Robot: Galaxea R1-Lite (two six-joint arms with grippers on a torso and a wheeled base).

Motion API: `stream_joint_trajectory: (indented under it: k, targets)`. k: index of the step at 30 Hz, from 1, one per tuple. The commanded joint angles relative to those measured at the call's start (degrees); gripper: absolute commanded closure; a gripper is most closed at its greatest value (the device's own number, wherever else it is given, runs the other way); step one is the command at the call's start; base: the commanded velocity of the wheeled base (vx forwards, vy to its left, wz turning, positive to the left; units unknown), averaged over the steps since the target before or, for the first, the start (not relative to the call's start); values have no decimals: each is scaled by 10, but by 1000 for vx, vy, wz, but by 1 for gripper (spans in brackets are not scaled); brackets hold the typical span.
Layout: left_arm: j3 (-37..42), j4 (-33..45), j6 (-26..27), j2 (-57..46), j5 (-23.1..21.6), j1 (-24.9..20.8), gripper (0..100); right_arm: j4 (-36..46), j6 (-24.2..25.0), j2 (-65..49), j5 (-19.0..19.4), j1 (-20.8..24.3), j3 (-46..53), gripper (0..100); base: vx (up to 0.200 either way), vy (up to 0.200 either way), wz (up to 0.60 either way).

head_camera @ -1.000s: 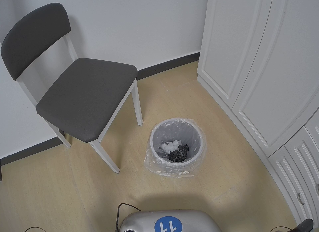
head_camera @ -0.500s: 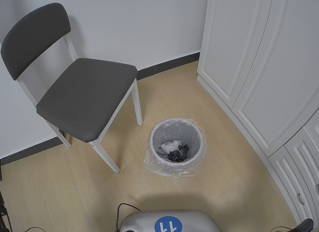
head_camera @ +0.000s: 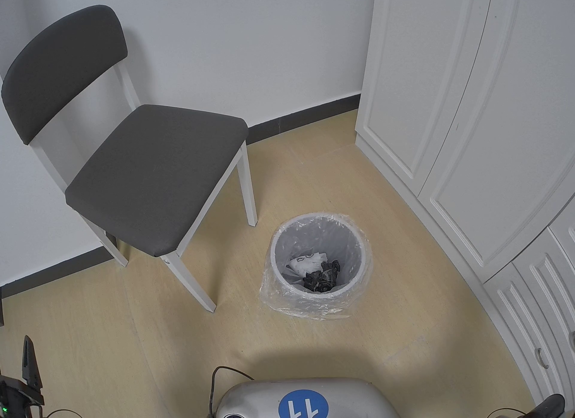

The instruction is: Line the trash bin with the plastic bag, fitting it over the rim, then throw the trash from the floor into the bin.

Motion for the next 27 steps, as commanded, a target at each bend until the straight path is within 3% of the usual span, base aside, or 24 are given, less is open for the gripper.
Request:
stream_joint_trajectory:
  k: [1,8,9,12,13,20,23,27]
  targets:
    - [10,4,-5,-6,-1,0,0,7,-11,-7,-7,0,9,0,0,0,0]
    - [10,5,-9,-5,-10,0,0,104,-25,-7,-50,0,9,0,0,0,0]
    - [10,5,-13,-7,-44,0,0,166,-16,-7,-90,-1,9,0,0,0,0]
    - [10,6,-13,-7,-65,0,0,204,-11,-7,-107,0,9,0,0,0,0]
    - [10,6,-12,-7,-82,0,0,210,-11,-7,-103,0,8,0,0,0,0]
    - [10,6,12,-7,-90,0,0,210,-22,-7,-75,-1,8,0,0,0,0]
    - [10,6,26,-7,-101,0,0,210,-31,-7,-8,-1,8,0,0,0,0]
    - [10,7,26,-7,-120,0,0,206,-57,-7,7,-1,8,0,0,0,0]
